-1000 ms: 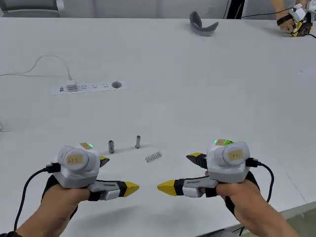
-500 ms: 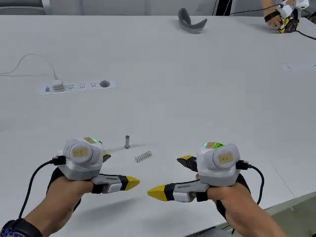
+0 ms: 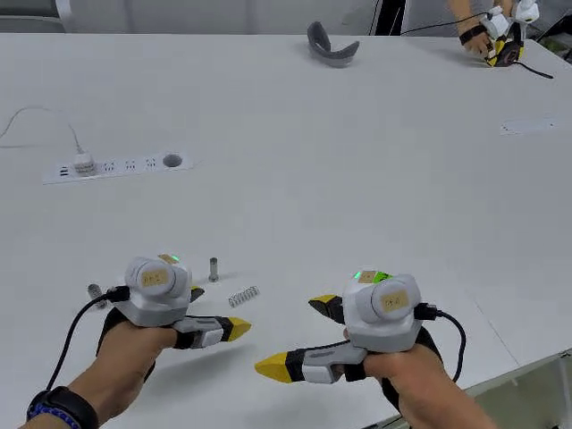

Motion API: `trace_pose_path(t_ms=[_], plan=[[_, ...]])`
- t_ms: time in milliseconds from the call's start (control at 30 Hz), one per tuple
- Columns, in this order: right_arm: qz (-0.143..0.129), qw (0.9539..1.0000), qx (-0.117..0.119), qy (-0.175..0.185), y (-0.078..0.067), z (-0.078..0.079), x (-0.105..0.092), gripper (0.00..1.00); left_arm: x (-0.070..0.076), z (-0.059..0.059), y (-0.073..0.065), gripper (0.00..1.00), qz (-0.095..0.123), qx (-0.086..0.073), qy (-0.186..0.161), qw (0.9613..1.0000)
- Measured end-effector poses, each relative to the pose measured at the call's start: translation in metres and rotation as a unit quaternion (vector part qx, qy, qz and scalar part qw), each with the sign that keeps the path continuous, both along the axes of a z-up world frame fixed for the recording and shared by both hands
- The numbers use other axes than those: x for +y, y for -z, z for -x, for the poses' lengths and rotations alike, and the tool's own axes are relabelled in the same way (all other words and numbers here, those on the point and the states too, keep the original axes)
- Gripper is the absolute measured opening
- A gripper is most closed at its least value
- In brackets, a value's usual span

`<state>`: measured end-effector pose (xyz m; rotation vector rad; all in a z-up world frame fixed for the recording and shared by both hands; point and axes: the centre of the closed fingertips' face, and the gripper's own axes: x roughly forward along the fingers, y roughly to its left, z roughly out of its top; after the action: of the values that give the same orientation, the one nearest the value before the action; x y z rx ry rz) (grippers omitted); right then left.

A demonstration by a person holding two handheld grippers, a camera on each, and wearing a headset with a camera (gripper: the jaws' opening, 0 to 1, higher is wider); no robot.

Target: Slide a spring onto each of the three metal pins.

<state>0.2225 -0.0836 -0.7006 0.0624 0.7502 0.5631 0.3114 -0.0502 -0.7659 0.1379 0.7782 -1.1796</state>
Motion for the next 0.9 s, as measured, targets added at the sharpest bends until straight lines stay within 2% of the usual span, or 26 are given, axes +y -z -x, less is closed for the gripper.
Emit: trace_pose_path(t_ms=[233, 367, 467, 533, 800, 900], plan=[[0.000, 1.0000, 0.003, -0.001, 0.002, 0.000, -0.003, 0.85, -0.012, -0.009, 0.012, 0.54, -0.013, -0.007, 0.003, 0.9999], [-0.002, 1.0000, 0.005, 0.001, 0.003, -0.001, -0.004, 0.85, -0.016, -0.013, 0.015, 0.47, -0.013, -0.009, 0.000, 0.9999], [-0.002, 1.0000, 0.007, 0.000, 0.005, 0.000, -0.003, 0.85, -0.021, -0.019, 0.017, 0.38, -0.008, -0.022, -0.006, 0.9997], [-0.002, 1.0000, 0.008, -0.001, 0.006, 0.000, -0.002, 0.85, -0.022, -0.024, 0.023, 0.30, -0.016, -0.034, -0.008, 0.9993], [0.001, 0.9999, 0.012, -0.003, 0.008, 0.002, -0.005, 0.85, -0.025, -0.023, 0.035, 0.24, -0.028, -0.029, -0.005, 0.9992], [0.001, 0.9999, 0.013, -0.004, 0.008, 0.003, -0.005, 0.85, -0.026, -0.024, 0.035, 0.19, -0.027, -0.041, -0.005, 0.9988]])
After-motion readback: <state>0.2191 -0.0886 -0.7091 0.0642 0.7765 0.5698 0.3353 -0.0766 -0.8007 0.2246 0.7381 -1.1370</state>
